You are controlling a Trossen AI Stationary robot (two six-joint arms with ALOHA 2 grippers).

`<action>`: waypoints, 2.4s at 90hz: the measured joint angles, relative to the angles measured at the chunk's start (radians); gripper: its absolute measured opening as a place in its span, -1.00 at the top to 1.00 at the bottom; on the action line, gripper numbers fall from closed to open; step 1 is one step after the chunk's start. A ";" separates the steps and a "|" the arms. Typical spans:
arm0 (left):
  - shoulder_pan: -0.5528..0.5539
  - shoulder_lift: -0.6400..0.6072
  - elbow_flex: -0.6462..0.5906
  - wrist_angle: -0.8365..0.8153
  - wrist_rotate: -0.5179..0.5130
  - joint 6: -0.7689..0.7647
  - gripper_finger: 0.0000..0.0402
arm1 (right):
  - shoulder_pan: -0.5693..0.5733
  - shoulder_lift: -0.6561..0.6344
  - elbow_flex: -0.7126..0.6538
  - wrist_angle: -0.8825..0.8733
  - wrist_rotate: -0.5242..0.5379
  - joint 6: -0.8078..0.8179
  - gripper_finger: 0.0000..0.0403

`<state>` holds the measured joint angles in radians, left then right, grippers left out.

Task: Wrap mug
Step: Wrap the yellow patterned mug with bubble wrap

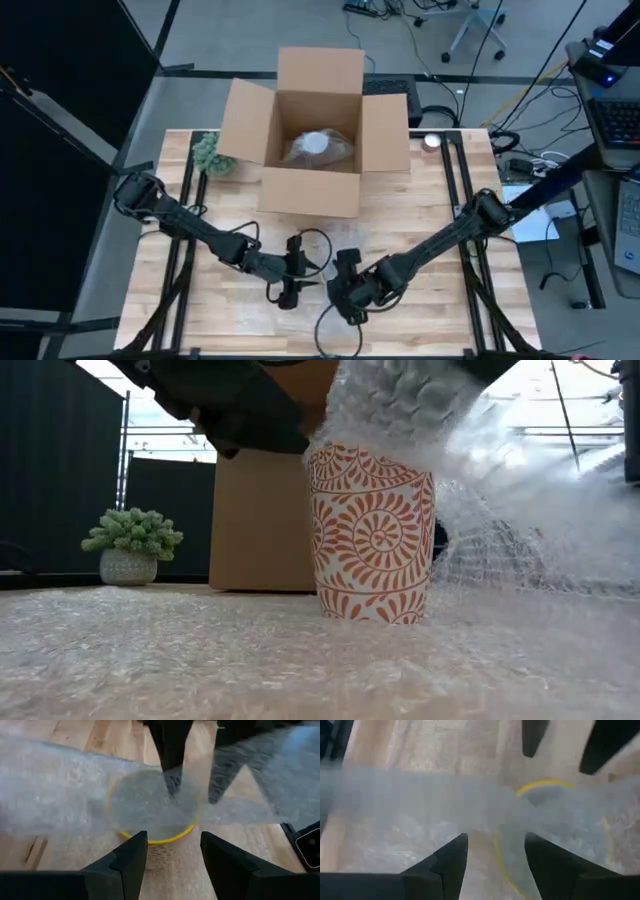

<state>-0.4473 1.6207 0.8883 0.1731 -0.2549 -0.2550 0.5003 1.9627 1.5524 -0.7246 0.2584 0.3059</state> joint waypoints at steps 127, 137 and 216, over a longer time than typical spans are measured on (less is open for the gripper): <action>0.040 0.144 0.003 0.223 0.004 -0.050 0.14 | 0.021 -0.016 0.206 -0.135 0.000 -0.048 0.10; 0.040 0.144 0.003 0.223 0.010 -0.051 0.14 | 0.018 0.023 0.163 -0.138 0.023 -0.012 0.10; 0.050 0.168 0.005 0.251 -0.009 -0.051 0.14 | 0.005 0.119 0.263 -0.268 0.016 -0.011 0.10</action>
<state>-0.3969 1.7889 0.8928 0.4244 -0.2638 -0.3057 0.5058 2.0821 1.8151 -0.9929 0.2742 0.2947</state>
